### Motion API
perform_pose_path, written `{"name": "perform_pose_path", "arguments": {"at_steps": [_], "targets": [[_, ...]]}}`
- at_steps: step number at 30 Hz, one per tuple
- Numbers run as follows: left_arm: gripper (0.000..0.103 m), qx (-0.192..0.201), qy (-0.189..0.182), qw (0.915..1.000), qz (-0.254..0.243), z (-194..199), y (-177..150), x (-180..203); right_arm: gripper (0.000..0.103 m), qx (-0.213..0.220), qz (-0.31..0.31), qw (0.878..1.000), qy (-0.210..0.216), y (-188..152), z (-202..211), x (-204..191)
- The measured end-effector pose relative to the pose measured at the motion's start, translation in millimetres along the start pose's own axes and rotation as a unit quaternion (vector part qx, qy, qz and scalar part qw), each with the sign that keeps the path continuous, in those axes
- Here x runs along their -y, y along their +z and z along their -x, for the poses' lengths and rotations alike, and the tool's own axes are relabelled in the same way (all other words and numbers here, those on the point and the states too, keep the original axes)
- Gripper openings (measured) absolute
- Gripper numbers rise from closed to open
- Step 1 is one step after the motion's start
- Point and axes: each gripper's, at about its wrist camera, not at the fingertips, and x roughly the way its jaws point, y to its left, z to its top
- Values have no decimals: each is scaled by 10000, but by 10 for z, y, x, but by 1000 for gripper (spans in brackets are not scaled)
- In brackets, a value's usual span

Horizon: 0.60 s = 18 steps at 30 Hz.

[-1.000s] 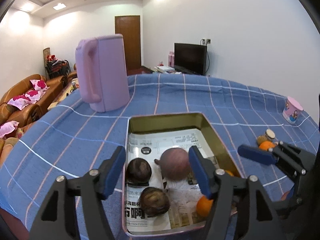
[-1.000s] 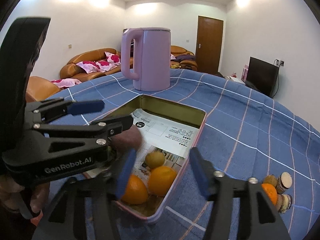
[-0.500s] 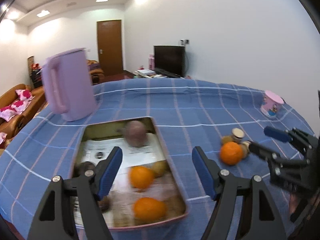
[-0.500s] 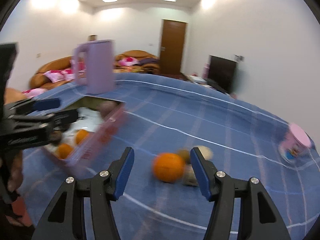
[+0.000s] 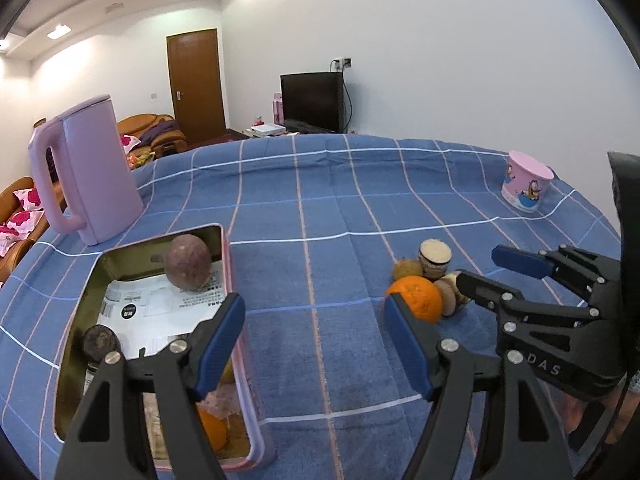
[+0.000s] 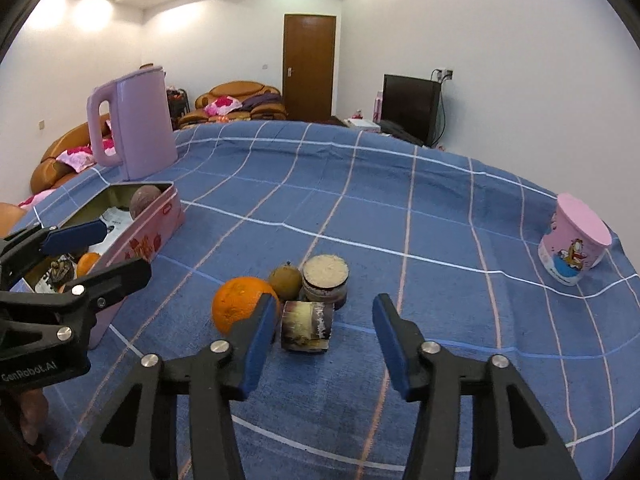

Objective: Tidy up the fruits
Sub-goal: 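Grasp the striped can lying on the cloth with the right gripper while the left moves to an orange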

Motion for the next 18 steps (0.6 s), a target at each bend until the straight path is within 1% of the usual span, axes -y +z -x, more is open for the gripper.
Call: {"name": "perform_pose_path", "arguments": {"at_steps": [1, 4, 6, 7, 14, 18], "targets": [[75, -3, 7, 10000, -5, -2, -3, 0, 47, -37, 7, 10000, 13, -2, -18, -2], [75, -35, -5, 10000, -5, -24, -1, 14, 46, -116, -21, 9998, 173, -8, -57, -5], [75, -49, -20, 10000, -23, -32, 0, 27, 45, -190, -35, 9996, 184, -5, -87, -5], [75, -52, -23, 10000, -32, -31, -2, 32, 43, -224, -64, 9996, 186, -2, -105, 6], [75, -95, -77, 9999, -67, -47, -22, 83, 42, -363, -78, 9989, 287, 20, -152, -15], [75, -105, -63, 9999, -66, -52, -20, 75, 41, -400, -137, 9984, 370, -29, -108, 38]]}}
